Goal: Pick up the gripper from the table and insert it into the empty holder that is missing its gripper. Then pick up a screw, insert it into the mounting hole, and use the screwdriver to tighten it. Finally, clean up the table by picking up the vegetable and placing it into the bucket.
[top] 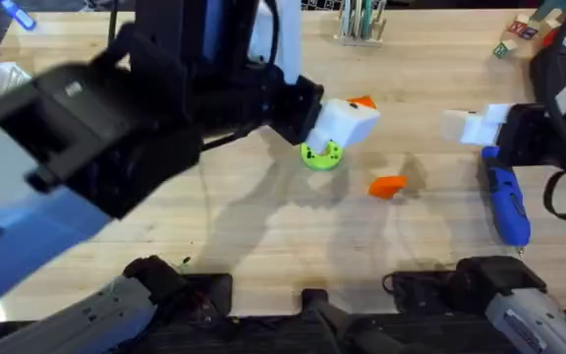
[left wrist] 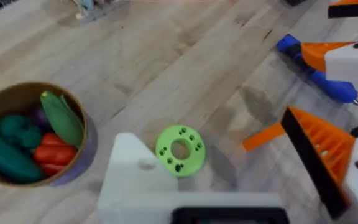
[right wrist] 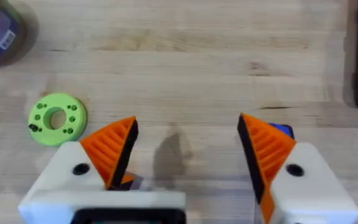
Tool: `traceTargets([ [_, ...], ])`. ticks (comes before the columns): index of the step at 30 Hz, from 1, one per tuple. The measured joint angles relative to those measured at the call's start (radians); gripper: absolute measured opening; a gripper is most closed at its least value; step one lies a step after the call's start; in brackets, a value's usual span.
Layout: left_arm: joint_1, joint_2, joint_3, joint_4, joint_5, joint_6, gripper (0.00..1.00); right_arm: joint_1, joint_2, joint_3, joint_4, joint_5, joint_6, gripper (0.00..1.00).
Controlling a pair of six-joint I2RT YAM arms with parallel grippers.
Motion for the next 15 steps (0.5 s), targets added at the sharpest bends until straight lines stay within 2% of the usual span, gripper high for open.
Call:
traceTargets([
  [3, -0.006, -0.067, -0.142, 0.194, -0.012, 0.04, 0.987, 0.0, 0.0, 0.0, 0.0, 0.0, 0.0, 0.992],
  [9, -0.013, -0.281, -0.598, 0.754, -0.017, 0.071, 0.988, 0.0, 0.0, 0.0, 0.0, 0.0, 0.0, 0.991],
  [12, -0.013, -0.39, -0.774, 0.882, -0.017, 0.075, 0.987, 0.0, 0.0, 0.0, 0.0, 0.0, 0.0, 0.991],
  [15, -0.013, -0.507, -0.888, 0.89, -0.021, 0.077, 0.986, 0.0, 0.0, 0.0, 0.0, 0.0, 0.0, 0.992],
])
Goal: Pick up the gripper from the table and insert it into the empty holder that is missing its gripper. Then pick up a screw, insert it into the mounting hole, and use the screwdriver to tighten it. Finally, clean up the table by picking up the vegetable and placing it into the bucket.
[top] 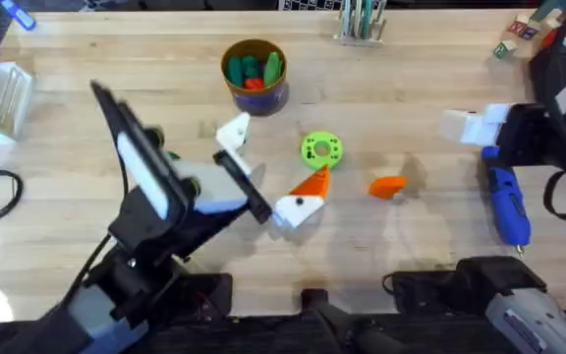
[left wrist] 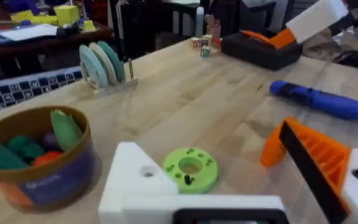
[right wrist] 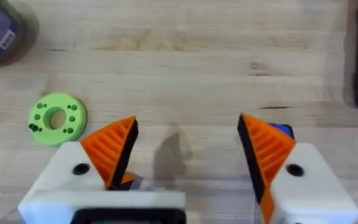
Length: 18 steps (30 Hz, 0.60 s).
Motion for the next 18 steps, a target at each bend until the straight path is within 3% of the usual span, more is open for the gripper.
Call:
traceTargets([
  [12, 0.0, -0.429, -0.021, -0.473, -0.045, 0.0, 0.986, 0.0, 0.0, 0.0, 0.0, 0.0, 0.0, 0.992],
  [15, 0.0, -0.528, -0.021, -0.521, -0.045, 0.001, 0.986, 0.0, 0.0, 0.0, 0.0, 0.0, 0.0, 0.992],
  [18, 0.0, -0.548, -0.021, -0.528, -0.046, 0.001, 0.985, 0.0, 0.0, 0.0, 0.0, 0.0, 0.0, 0.992],
])
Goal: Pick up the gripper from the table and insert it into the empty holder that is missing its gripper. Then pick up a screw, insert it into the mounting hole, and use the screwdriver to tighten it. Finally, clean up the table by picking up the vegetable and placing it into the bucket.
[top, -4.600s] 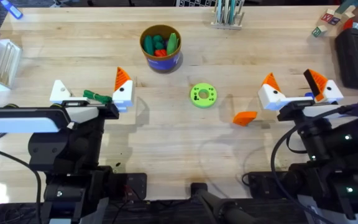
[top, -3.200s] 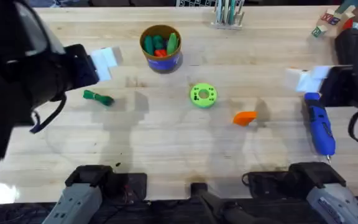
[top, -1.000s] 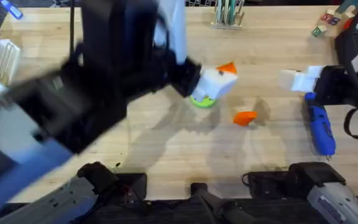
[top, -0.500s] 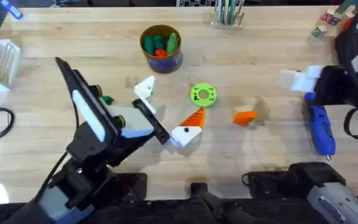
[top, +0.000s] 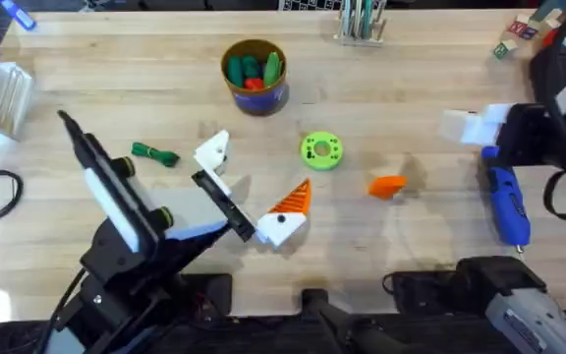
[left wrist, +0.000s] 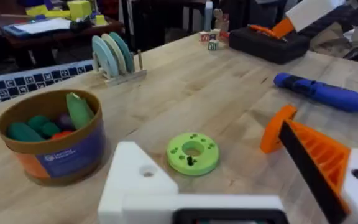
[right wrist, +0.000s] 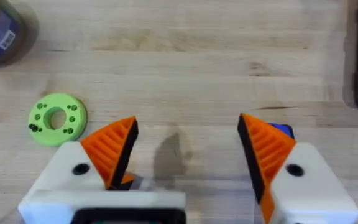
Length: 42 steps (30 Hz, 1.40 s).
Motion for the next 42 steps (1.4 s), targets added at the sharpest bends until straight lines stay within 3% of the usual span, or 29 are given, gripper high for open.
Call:
traceTargets([
  [4, 0.0, 0.001, 0.0, -0.048, -0.002, 0.0, 0.986, 0.0, 0.0, 0.0, 0.0, 0.0, 0.0, 0.992],
  [27, 0.0, 0.001, 0.0, -0.048, -0.003, 0.0, 0.985, 0.0, 0.001, 0.0, 0.014, -0.009, -0.021, 0.992],
  [34, 0.0, 0.001, 0.0, -0.049, -0.003, 0.0, 0.985, 0.08, 0.045, 0.0, -0.086, -0.237, -0.321, 0.992],
  [42, 0.0, 0.001, 0.0, -0.048, -0.003, 0.0, 0.986, 0.191, 0.112, 0.0, -0.254, -0.281, -0.47, 0.992],
])
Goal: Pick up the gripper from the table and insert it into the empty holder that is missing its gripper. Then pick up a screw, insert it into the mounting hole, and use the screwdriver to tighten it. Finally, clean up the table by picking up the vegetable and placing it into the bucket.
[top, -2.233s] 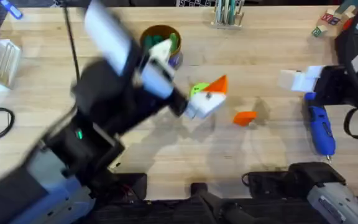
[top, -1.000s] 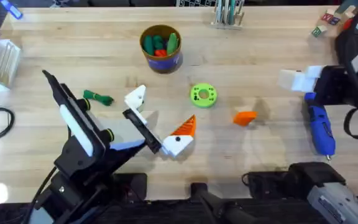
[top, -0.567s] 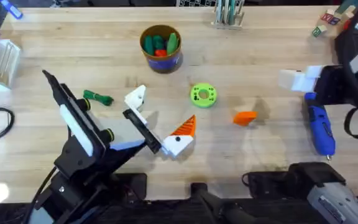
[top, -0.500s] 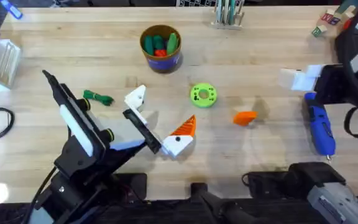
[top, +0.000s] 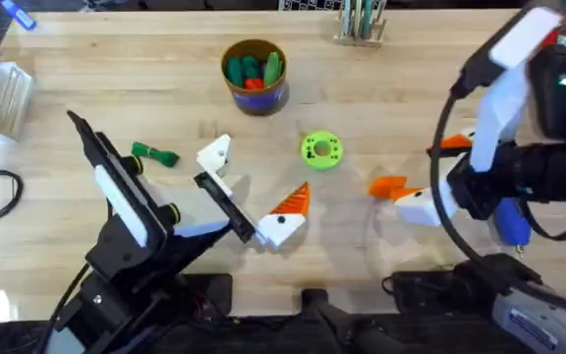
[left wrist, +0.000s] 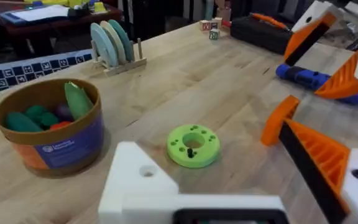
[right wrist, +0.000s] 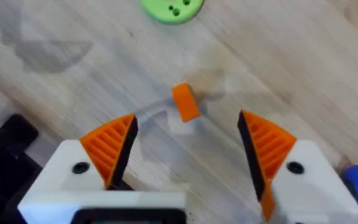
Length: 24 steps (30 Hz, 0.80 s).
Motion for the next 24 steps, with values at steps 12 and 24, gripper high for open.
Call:
traceTargets([
  [12, 0.0, 0.0, 0.0, 0.0, 0.0, 0.0, 0.986, 0.016, 0.234, 0.0, 0.026, 0.002, -0.061, 0.973],
  [24, 0.0, 0.0, 0.0, 0.0, 0.0, 0.0, 0.986, 0.073, 0.328, 0.0, 0.082, 0.095, -0.1, 0.743],
])
